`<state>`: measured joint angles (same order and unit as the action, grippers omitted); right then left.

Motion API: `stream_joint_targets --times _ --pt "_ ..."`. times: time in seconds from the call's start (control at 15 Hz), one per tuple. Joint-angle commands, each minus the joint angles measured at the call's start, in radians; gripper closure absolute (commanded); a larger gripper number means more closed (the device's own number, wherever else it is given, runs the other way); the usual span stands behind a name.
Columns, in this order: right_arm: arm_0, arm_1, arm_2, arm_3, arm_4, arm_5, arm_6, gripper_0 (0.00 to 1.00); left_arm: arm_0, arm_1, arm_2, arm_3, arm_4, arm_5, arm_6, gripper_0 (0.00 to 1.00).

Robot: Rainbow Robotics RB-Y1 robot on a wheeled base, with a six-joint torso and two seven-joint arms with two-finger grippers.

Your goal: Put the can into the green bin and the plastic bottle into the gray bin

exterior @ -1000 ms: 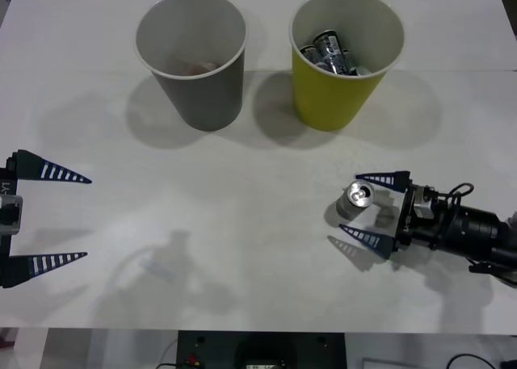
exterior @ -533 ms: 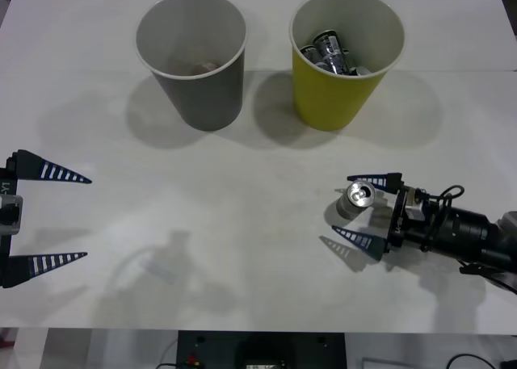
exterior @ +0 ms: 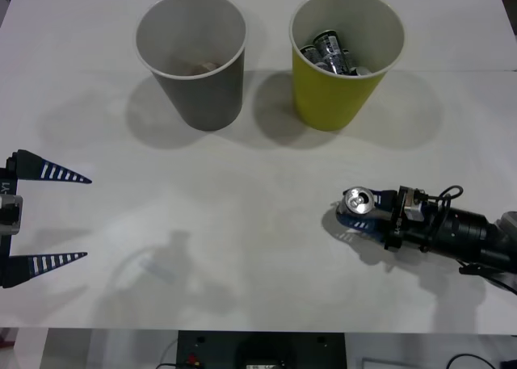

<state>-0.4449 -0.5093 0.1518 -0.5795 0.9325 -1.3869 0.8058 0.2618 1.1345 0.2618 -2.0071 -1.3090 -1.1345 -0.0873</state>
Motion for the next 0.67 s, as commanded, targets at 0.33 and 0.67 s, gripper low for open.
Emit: stream_joint_targets --times 0.33,0.67 --pt "-0.003 -0.006 0.000 -0.005 0.000 -0.012 -0.020 1.00 0.000 0.000 0.000 0.000 0.000 0.000 0.000 0.00" --pt "0.008 -0.086 -0.008 -0.157 0.077 -0.001 -0.237 1.00 0.000 0.000 0.000 0.000 0.000 0.000 0.000 0.00"
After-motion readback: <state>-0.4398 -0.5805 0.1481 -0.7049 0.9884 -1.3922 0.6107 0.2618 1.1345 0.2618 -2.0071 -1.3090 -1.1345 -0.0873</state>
